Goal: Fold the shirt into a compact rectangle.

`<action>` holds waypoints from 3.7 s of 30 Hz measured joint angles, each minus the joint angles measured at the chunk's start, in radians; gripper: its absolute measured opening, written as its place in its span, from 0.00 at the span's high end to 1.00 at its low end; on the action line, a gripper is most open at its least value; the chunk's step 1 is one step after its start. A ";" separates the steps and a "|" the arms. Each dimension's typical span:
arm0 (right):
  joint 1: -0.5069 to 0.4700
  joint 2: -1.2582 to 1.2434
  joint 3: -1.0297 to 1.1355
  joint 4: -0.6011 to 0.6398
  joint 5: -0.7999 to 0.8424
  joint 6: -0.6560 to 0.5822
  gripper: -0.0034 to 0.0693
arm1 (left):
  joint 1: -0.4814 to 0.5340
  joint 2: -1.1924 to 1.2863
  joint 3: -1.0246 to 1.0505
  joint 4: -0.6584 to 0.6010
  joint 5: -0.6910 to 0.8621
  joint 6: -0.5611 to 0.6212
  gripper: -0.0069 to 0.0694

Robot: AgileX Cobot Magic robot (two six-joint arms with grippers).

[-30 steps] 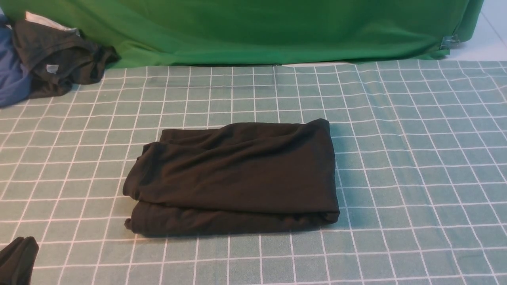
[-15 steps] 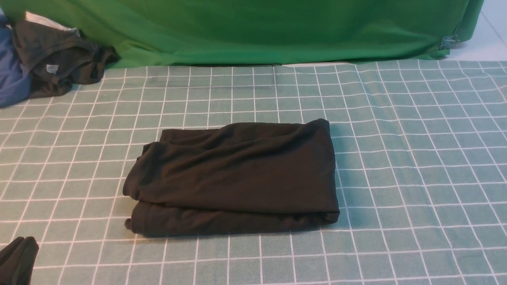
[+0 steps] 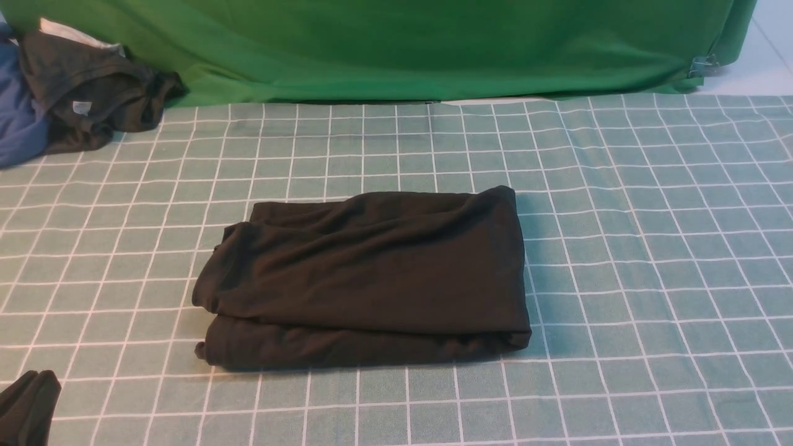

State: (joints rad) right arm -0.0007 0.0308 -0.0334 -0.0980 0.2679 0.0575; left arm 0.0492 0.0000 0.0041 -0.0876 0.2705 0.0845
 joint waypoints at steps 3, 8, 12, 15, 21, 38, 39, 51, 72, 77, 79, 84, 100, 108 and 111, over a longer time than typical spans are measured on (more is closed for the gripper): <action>-0.010 -0.015 0.039 0.001 -0.004 -0.014 0.63 | 0.000 0.000 0.000 0.000 0.000 0.000 0.89; -0.010 -0.030 0.042 0.001 -0.026 -0.042 0.63 | 0.000 0.000 0.000 0.000 0.000 0.000 0.89; -0.005 -0.030 0.044 0.004 -0.026 -0.038 0.63 | 0.000 0.000 0.000 0.000 0.000 0.000 0.89; -0.003 -0.030 0.044 0.006 -0.026 -0.037 0.63 | 0.000 0.000 0.000 0.000 0.000 0.000 0.89; -0.003 -0.030 0.044 0.008 -0.026 -0.036 0.62 | 0.000 0.000 0.000 0.000 0.000 0.000 0.89; -0.003 -0.030 0.044 0.008 -0.030 -0.034 0.63 | 0.000 0.000 0.000 0.000 0.000 0.000 0.89; -0.003 -0.030 0.044 0.008 -0.030 -0.034 0.63 | 0.000 0.000 0.000 0.000 0.000 0.000 0.89; -0.003 -0.030 0.044 0.008 -0.031 -0.031 0.63 | 0.000 0.000 0.000 0.000 0.000 0.000 0.89; -0.003 -0.030 0.044 0.008 -0.032 -0.031 0.63 | -0.031 0.000 0.000 0.008 0.000 0.000 0.89; -0.003 -0.030 0.044 0.008 -0.032 -0.031 0.63 | -0.051 0.000 0.000 0.009 0.000 0.000 0.89; -0.003 -0.030 0.044 0.008 -0.032 -0.031 0.63 | -0.052 0.000 0.000 0.009 0.000 0.000 0.89; -0.003 -0.030 0.044 0.008 -0.032 -0.031 0.63 | -0.065 0.000 0.000 0.011 0.000 0.000 0.89; -0.003 -0.030 0.044 0.008 -0.031 -0.028 0.63 | -0.069 0.000 0.000 0.016 0.000 0.000 0.89; -0.003 -0.030 0.044 0.008 -0.032 -0.028 0.63 | -0.069 0.000 0.000 0.088 -0.052 0.000 0.89; -0.003 -0.030 0.044 0.008 -0.032 -0.028 0.63 | -0.069 0.000 0.000 0.105 -0.054 0.000 0.89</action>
State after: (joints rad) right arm -0.0041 0.0011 0.0105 -0.0901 0.2362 0.0293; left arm -0.0201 0.0000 0.0041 0.0171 0.2168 0.0845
